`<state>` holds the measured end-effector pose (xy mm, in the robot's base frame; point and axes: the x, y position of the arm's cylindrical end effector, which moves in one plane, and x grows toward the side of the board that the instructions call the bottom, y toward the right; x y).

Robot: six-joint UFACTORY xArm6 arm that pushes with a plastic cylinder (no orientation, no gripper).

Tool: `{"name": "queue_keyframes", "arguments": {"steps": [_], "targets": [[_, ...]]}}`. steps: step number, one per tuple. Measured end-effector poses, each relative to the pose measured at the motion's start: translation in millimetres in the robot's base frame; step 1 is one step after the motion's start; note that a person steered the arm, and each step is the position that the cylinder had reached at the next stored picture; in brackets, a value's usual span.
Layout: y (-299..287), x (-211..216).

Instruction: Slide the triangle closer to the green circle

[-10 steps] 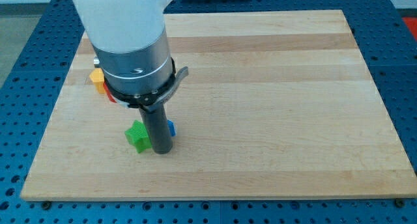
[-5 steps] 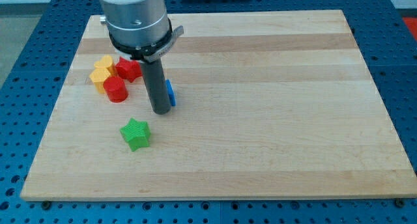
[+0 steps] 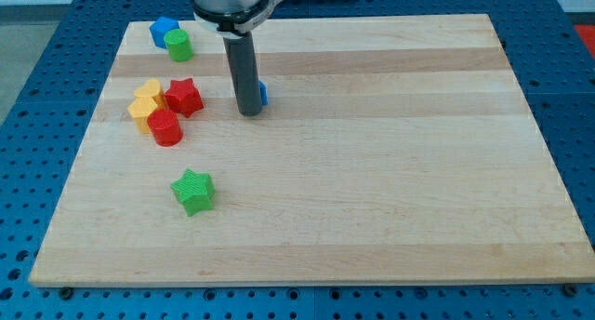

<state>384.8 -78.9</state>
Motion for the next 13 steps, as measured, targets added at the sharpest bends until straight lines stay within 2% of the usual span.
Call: {"name": "queue_keyframes", "arguments": {"steps": [5,7,10,13], "targets": [[14,-70],[-6,-56],[-33,-59],[-26,-93]]}}
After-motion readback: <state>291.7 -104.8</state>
